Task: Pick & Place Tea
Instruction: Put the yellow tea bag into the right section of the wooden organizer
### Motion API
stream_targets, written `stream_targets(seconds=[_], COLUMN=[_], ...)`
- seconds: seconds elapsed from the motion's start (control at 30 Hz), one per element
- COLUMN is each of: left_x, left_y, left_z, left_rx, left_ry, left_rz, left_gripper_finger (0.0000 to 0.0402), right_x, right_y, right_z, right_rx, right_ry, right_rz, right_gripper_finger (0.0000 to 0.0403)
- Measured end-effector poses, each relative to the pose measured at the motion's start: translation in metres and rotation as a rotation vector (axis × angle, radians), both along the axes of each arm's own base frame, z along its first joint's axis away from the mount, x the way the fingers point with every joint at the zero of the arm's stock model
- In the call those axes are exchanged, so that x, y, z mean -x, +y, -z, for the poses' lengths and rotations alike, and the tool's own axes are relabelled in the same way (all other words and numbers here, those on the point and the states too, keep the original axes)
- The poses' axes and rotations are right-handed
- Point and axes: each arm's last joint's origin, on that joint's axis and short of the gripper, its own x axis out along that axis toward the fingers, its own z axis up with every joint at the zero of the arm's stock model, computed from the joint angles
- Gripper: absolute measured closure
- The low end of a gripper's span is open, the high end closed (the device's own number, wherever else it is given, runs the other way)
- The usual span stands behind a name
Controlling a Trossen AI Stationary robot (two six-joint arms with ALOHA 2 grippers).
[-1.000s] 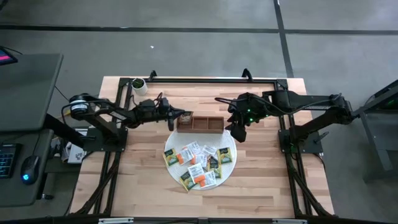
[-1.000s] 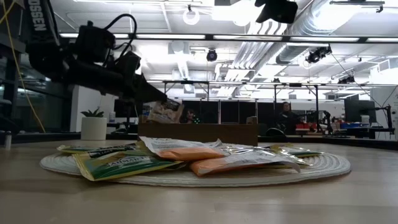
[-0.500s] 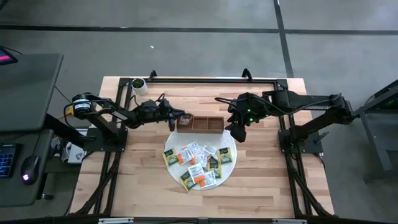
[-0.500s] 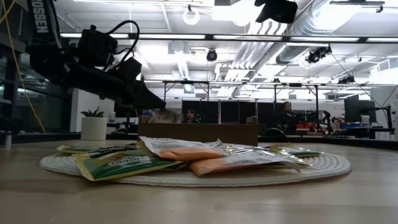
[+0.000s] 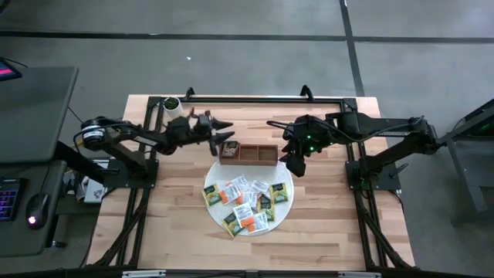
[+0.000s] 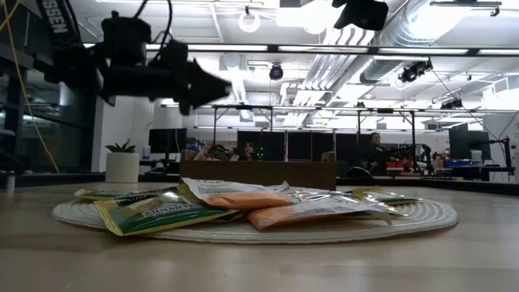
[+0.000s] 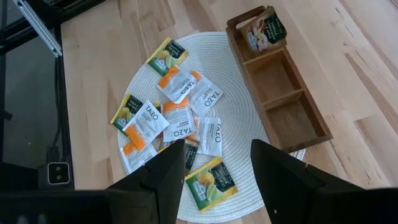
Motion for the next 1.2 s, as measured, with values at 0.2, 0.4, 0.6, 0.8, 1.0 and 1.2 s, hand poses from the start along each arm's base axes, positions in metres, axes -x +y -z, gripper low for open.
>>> stream_targets(seconds=[0.2, 0.4, 0.6, 0.8, 1.0, 1.2], left_x=[0.015, 0.034, 0.053, 0.065, 0.072, 0.071], left_y=[0.004, -0.013, -0.046, -0.083, -0.115, -0.140], left_z=[-0.033, -0.046, -0.051, -0.043, -0.034, -0.026], left_rx=[-0.017, -0.001, -0.013, 0.022, 0.054, 0.081], left_ry=[-0.078, 0.057, 0.183, 0.351, 0.476, 0.521], left_rz=[0.183, 0.264, 0.343, 0.374, 0.398, 0.358], left_gripper_finger=[0.0254, 0.0316, 0.0394, 0.0400, 0.0401, 0.0401], right_x=[0.000, 0.000, -0.008, -0.036, -0.056, -0.070], right_y=[0.003, 0.010, 0.018, 0.024, 0.030, 0.037], right_z=[0.000, 0.000, 0.001, 0.031, 0.079, 0.117], right_rx=[-0.008, -0.001, -0.011, -0.136, -0.259, -0.318], right_ry=[0.000, 0.000, -0.039, -0.148, -0.182, -0.153], right_rz=[-0.020, -0.043, -0.057, -0.049, -0.126, -0.193], right_gripper_finger=[0.0224, 0.0224, 0.0224, 0.0224, 0.0224, 0.0224])
